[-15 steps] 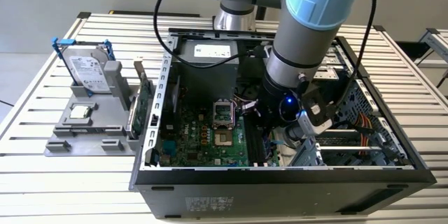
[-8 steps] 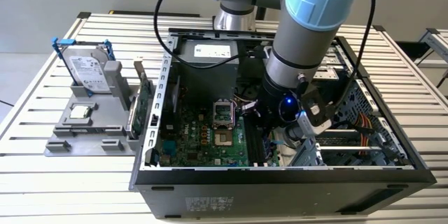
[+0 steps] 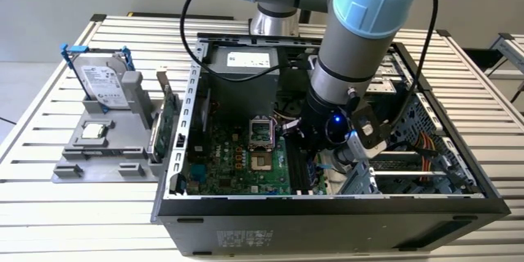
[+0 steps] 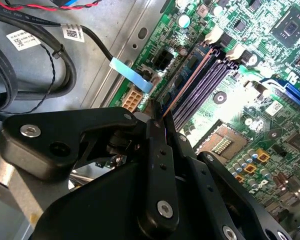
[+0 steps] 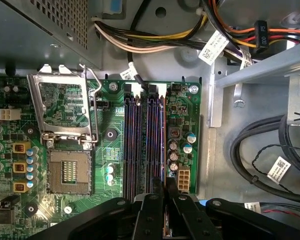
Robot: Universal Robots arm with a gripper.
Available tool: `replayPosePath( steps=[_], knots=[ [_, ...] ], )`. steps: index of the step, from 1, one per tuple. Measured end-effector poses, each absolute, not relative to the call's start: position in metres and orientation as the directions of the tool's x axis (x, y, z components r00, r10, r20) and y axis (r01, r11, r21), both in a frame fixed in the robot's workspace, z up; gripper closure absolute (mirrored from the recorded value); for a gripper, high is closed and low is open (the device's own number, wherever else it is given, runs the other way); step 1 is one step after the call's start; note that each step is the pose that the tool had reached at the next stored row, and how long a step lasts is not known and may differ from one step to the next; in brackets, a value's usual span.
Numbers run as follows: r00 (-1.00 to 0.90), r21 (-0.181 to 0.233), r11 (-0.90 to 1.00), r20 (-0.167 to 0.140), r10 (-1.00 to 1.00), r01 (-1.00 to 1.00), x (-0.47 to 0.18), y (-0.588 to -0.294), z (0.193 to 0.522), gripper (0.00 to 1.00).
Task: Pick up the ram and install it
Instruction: 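Insert the ram into the slot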
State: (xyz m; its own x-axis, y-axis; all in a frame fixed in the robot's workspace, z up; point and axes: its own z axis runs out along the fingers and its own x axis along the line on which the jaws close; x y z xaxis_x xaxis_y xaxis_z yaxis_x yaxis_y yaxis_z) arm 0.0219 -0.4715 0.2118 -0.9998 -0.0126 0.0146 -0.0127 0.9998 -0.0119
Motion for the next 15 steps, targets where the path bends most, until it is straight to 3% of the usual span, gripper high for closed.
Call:
replayPosePath(
  steps=[15],
  knots=[
    [-1.0,-0.014,1.0,0.022,-0.01,-0.011,0.0219,-0.4713,0.2122,1.0]
  ],
)
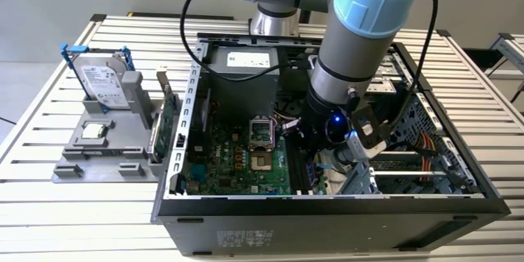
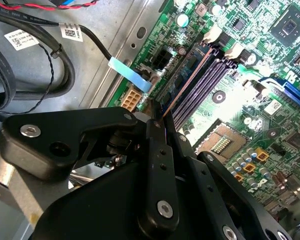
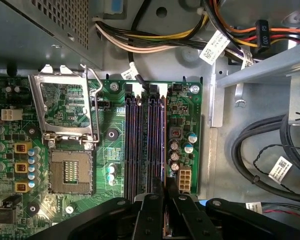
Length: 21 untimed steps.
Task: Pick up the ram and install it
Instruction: 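Insert the ram into the slot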
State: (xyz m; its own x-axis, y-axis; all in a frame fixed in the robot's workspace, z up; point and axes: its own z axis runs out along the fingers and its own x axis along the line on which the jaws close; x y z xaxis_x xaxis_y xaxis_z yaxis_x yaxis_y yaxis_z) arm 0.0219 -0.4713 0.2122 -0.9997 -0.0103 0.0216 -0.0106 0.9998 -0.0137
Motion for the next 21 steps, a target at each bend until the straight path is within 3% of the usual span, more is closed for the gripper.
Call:
replayPosePath(
  steps=[8,21],
  knots=[
    [-0.999,-0.016,1.0,0.041,-0.01,-0.011,0.0223,-0.4713,0.2155,1.0],
    [-0.999,-0.016,1.0,0.042,-0.01,-0.011,0.0227,-0.4714,0.2116,1.0]
  ],
)
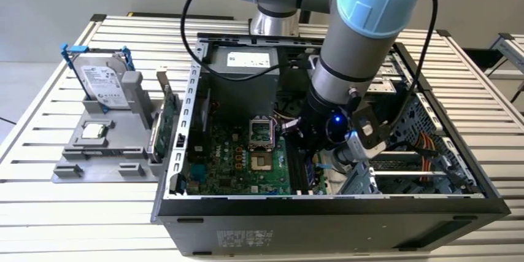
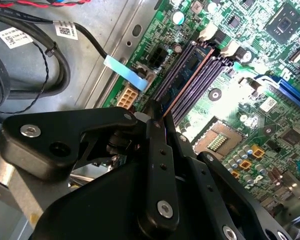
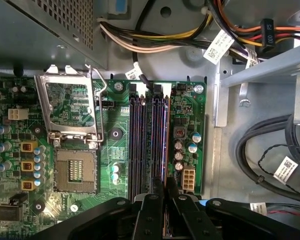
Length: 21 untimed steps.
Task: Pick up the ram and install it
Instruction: 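Insert the ram into the slot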
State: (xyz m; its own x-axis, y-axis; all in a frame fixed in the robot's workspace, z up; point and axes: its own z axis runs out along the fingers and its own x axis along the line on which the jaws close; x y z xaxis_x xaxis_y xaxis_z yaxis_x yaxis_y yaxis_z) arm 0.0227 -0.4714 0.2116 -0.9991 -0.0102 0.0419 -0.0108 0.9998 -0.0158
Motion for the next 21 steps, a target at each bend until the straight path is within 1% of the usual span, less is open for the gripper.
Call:
replayPosePath(
  steps=[21],
  knots=[
    [-0.999,-0.014,1.0,0.042,-0.01,-0.011,0.0227,-0.4714,0.2085,1.0]
  ],
)
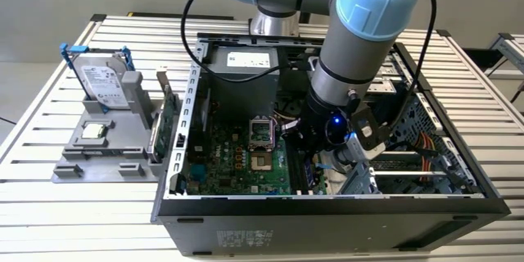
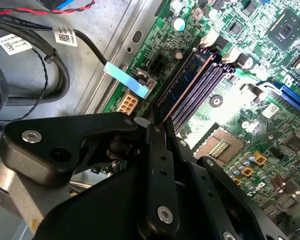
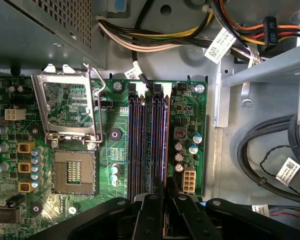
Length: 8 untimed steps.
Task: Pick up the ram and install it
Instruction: 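Insert the ram into the slot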
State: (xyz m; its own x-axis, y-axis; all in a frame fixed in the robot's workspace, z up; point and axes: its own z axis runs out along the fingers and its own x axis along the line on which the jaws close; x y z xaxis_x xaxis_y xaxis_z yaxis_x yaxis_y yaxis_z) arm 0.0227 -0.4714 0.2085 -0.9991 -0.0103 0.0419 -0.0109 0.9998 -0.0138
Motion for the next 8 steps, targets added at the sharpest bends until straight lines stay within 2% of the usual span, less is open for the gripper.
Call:
replayPosePath(
  steps=[8],
  knots=[
    [-0.999,-0.014,1.0,0.042,-0.01,-0.011,0.0227,-0.4714,0.2081,1.0]
  ],
)
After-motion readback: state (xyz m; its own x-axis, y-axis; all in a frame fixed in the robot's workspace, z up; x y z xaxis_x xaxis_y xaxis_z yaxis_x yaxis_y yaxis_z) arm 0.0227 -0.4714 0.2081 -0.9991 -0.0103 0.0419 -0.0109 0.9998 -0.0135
